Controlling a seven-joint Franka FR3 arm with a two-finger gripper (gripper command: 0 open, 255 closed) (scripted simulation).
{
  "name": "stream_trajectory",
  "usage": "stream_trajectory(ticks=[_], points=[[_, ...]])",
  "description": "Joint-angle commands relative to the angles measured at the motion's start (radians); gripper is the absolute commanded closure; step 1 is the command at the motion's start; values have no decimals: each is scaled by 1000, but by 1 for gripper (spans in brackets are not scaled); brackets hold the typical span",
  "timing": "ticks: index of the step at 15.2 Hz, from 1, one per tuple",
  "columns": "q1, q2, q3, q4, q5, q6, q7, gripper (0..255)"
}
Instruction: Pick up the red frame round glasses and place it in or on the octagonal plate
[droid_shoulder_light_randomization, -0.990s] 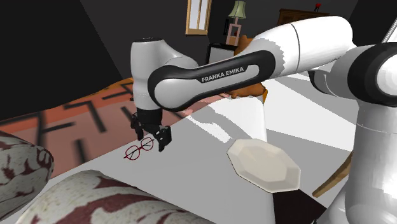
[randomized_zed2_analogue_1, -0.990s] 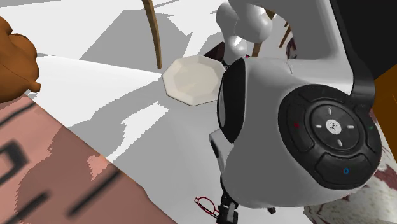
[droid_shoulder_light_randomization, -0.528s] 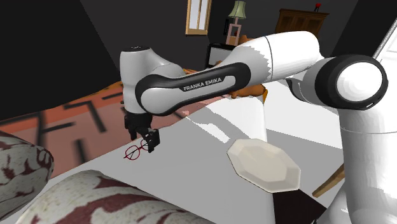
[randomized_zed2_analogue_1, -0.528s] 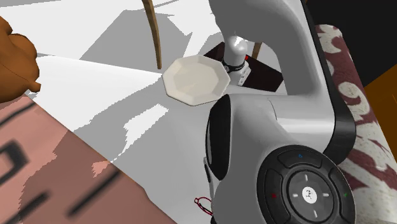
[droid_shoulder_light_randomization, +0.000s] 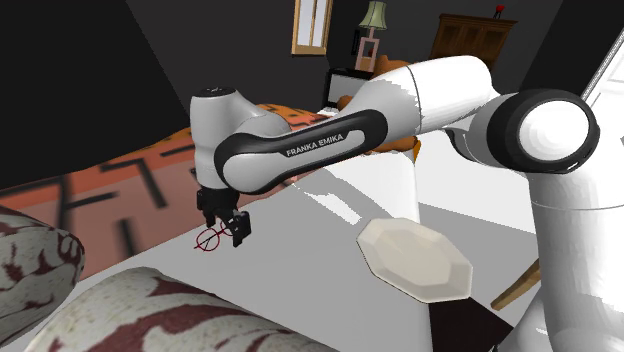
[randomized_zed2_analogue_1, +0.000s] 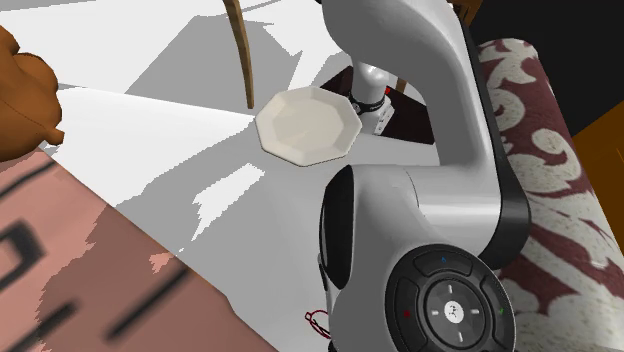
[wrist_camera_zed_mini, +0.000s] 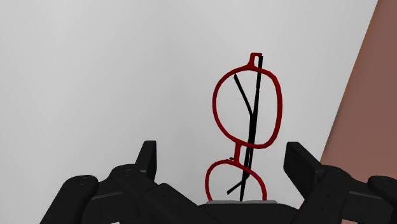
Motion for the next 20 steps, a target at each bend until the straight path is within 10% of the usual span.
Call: stream_trajectory(ticks=[1,3,4,20], points=[[0,0,0,0,0,0,0,0],[0,0,0,0,0,0,0,0],[0,0,0,0,0,0,0,255],[-1,-28,13,54,22,-76,-18,255]])
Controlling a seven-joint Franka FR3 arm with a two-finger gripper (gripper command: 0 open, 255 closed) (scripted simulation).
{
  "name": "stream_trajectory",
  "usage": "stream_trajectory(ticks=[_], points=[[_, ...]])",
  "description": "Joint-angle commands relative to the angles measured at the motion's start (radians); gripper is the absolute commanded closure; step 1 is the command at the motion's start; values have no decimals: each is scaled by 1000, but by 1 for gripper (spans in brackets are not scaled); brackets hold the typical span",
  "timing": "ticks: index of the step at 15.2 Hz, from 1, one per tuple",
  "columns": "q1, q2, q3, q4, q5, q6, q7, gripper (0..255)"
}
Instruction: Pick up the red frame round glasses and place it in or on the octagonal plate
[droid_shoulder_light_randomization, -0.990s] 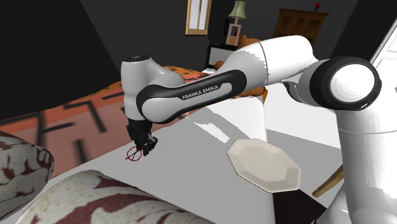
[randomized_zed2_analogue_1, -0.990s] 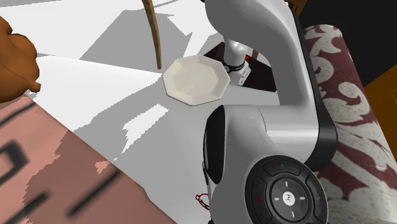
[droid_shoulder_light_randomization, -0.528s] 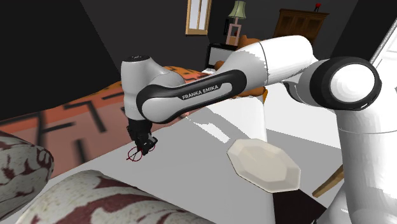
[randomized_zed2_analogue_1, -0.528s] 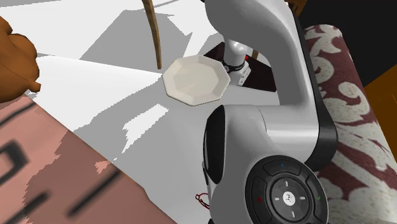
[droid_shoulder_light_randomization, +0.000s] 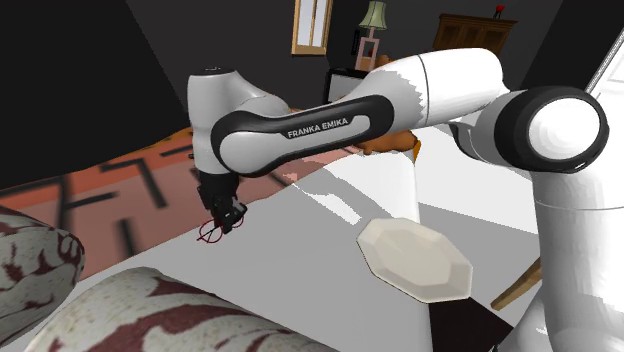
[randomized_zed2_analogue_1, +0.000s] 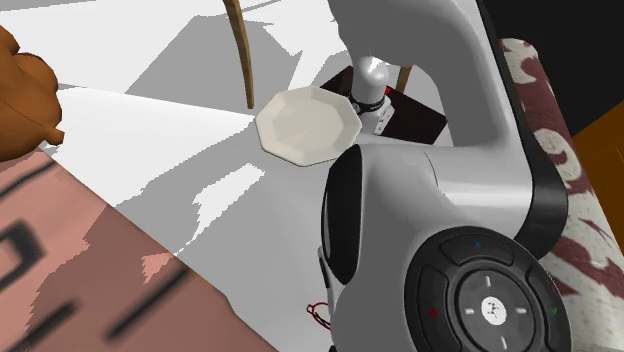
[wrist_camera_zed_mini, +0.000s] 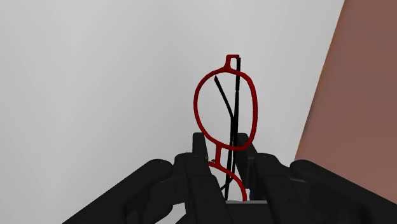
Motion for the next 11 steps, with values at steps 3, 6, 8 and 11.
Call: stream_trajectory(ticks=[3,6,8,11], points=[[0,-15,6,30,12,-43,-9,255],[3,-23,10,61,18,-79,-16,255],[5,-26,12,83,22,-104,-20,255],[-27,-76,22,26,45,-90,-33,255]])
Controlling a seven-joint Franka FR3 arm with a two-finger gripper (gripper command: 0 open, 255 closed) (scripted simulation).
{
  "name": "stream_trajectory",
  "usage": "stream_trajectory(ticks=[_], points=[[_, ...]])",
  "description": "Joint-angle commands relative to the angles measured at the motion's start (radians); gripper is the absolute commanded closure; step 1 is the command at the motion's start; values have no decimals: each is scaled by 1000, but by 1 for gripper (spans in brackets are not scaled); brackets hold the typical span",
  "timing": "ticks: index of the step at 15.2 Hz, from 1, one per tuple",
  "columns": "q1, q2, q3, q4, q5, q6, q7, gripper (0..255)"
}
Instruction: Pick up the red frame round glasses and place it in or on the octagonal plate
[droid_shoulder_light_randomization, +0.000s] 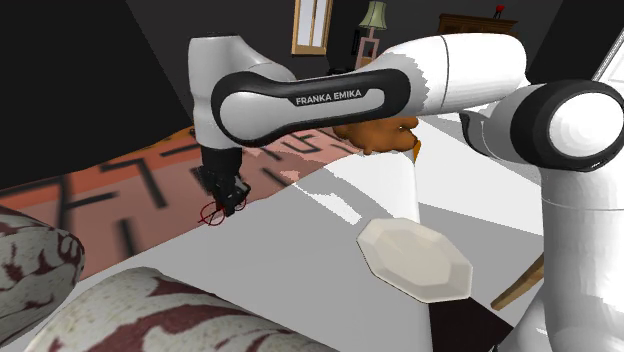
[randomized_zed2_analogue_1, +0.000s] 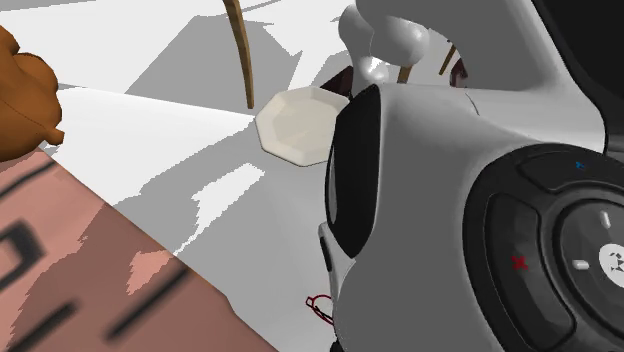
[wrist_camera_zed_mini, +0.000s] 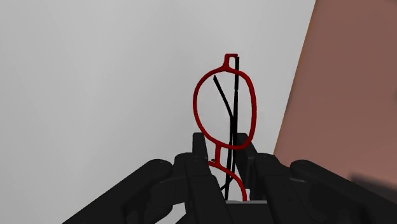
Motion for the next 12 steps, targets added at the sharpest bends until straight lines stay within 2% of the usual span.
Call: stream_trajectory(ticks=[1,7,12], points=[[-49,-73,13,-101,35,37,-18,255],[-202,-354,36,-437,203,156,-148,255],[-257,-584,-4,-662,359,205,-304,255]])
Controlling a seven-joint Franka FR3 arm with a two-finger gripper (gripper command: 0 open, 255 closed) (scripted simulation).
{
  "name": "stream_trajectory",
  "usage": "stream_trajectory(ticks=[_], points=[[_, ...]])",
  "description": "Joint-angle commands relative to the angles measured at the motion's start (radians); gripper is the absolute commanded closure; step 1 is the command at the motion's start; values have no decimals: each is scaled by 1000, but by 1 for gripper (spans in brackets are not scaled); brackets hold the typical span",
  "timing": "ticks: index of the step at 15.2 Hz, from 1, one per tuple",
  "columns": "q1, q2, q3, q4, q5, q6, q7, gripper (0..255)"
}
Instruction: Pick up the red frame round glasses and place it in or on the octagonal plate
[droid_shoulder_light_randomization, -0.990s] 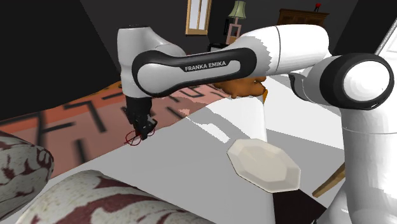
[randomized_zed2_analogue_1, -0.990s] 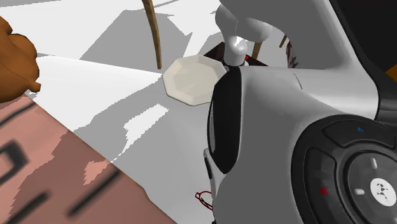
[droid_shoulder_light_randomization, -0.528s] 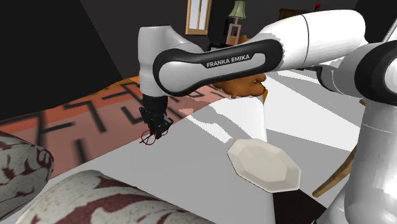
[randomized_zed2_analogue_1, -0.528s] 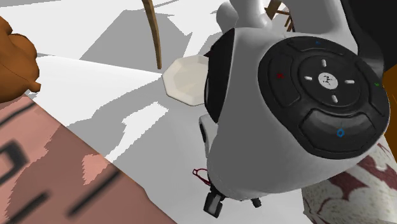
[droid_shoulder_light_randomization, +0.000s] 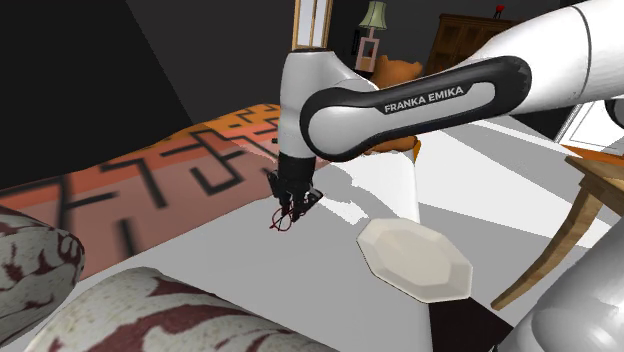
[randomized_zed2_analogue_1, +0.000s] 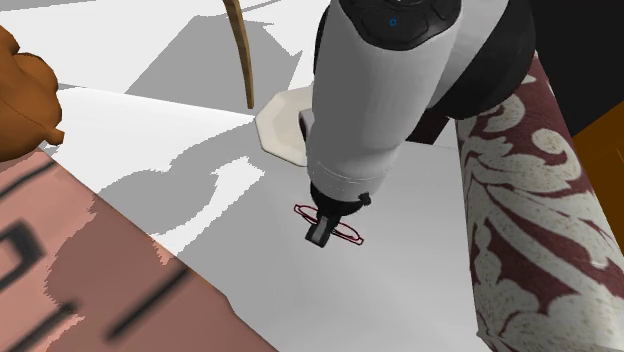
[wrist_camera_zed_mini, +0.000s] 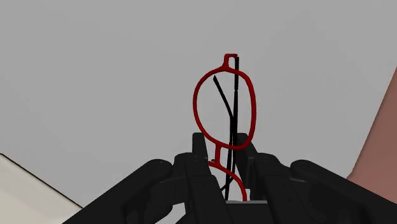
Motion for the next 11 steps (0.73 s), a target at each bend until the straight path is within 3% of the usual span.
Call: stream_trajectory(ticks=[1,6,11], points=[[-11,-109,-25,-95,73,8,-71,255],[1,-309,-116,-280,173,9,-215,255],[21,-492,-217,-441,217,-16,-336,255]])
